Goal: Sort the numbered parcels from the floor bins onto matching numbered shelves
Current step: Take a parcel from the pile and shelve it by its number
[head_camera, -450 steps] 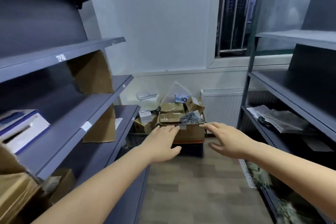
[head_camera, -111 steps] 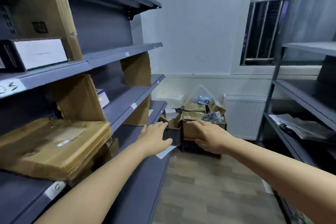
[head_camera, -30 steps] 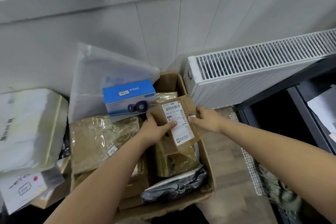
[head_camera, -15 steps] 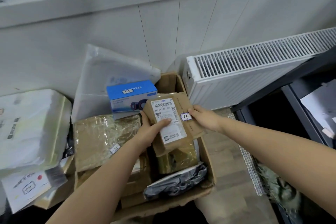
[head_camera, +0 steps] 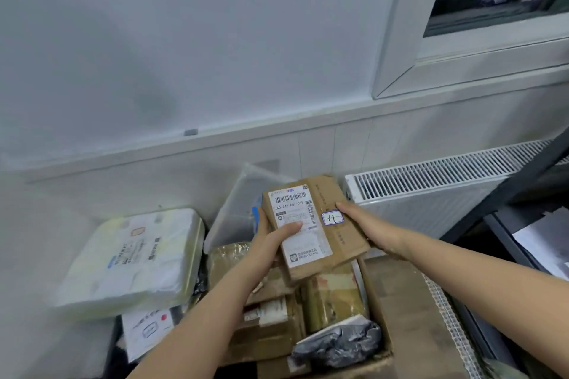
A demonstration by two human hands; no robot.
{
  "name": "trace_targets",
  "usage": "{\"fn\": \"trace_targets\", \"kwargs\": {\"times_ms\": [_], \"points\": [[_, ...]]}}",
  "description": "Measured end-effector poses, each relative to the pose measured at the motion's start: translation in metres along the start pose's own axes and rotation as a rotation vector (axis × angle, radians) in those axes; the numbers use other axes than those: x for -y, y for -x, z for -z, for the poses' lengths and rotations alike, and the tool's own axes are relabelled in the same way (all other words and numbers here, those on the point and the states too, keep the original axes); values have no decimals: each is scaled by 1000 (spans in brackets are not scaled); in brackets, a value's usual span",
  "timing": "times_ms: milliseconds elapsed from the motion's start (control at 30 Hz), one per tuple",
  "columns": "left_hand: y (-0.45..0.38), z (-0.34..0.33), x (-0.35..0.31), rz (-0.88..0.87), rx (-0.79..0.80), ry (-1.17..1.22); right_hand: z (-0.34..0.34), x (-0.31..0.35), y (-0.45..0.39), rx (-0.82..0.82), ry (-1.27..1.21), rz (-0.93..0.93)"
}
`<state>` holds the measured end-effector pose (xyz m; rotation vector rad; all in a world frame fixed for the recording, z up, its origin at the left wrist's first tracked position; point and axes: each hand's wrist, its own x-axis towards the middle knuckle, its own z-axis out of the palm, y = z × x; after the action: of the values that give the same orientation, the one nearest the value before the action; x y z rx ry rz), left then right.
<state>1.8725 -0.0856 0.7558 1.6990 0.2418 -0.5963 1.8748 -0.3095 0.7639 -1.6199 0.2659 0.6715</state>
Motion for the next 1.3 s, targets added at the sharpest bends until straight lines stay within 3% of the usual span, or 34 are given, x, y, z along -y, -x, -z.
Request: {"fn": "trace_targets", "kwargs": {"times_ms": [233, 567, 733, 1300], "points": [[65, 24, -47, -125, -117, 29, -27, 47, 19, 114, -201, 7], [152, 42, -58, -207, -420, 96, -69, 100, 26, 471, 4, 195], [202, 31, -45, -233, -597, 169, -99, 113, 48, 605, 78, 265], [420, -16, 45, -209, -1239, 432, -276, 80, 168, 1259, 194, 170]]}}
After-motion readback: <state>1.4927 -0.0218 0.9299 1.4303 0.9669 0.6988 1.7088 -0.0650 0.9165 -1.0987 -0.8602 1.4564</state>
